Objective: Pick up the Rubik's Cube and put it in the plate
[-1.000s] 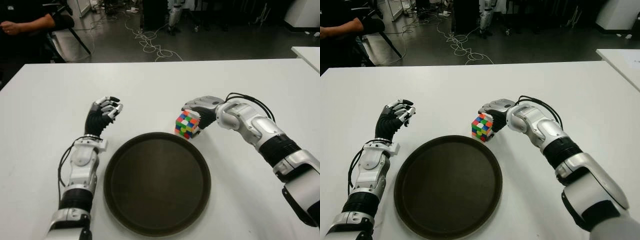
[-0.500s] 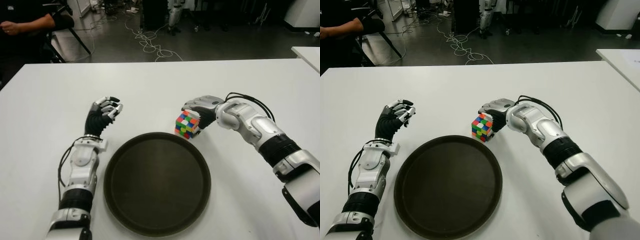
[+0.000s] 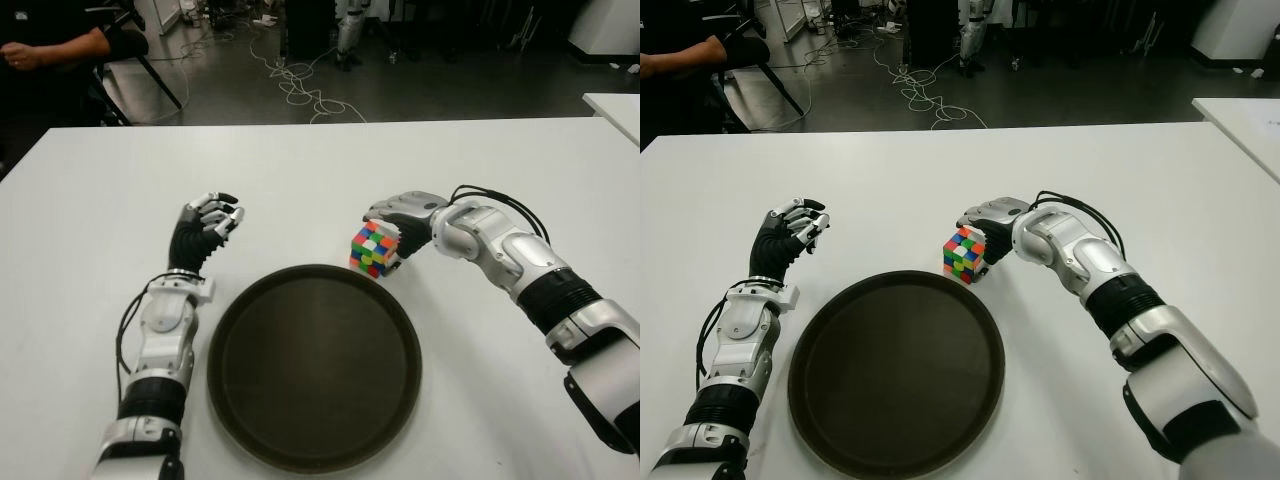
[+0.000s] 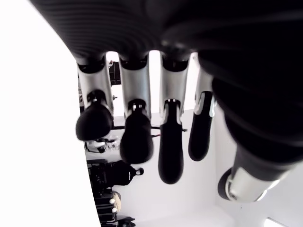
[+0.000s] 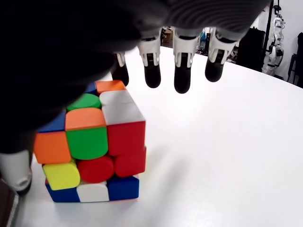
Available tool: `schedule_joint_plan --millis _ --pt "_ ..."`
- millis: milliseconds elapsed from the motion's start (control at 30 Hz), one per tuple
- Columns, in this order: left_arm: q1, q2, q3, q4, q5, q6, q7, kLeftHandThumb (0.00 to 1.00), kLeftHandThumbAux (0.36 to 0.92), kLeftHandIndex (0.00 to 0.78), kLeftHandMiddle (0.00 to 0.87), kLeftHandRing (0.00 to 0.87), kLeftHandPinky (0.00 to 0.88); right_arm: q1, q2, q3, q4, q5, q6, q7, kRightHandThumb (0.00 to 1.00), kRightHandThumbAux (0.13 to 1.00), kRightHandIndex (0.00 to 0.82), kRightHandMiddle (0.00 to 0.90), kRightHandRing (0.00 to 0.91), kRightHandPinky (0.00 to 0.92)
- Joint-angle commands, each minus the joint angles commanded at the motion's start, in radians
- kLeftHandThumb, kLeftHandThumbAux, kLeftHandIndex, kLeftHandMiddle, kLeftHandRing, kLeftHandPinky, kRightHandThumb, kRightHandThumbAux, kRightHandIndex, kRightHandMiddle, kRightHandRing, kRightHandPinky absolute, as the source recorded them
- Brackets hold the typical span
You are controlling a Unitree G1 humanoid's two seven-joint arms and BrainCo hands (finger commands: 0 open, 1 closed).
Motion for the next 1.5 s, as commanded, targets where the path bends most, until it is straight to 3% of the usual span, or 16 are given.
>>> schedule_joint_plan --millis 833,1500 --pt "-0.013 0.005 0.007 0.034 -0.007 -0.025 -0.019 0.845 0.660 0.418 0.574 0.741 0.780 0.018 0.008 0.003 -0.030 -0.010 -0.006 -0.025 0.000 0.528 0.019 0.150 0.136 0.033" --pt "-0.009 0.004 0.008 0.018 -0.008 -0.005 -0.018 0.844 0.660 0.415 0.568 0.733 0.763 0.035 0.010 0.010 -0.071 -0.030 -0.026 -0.039 0.000 0.559 0.022 0.130 0.118 0.041"
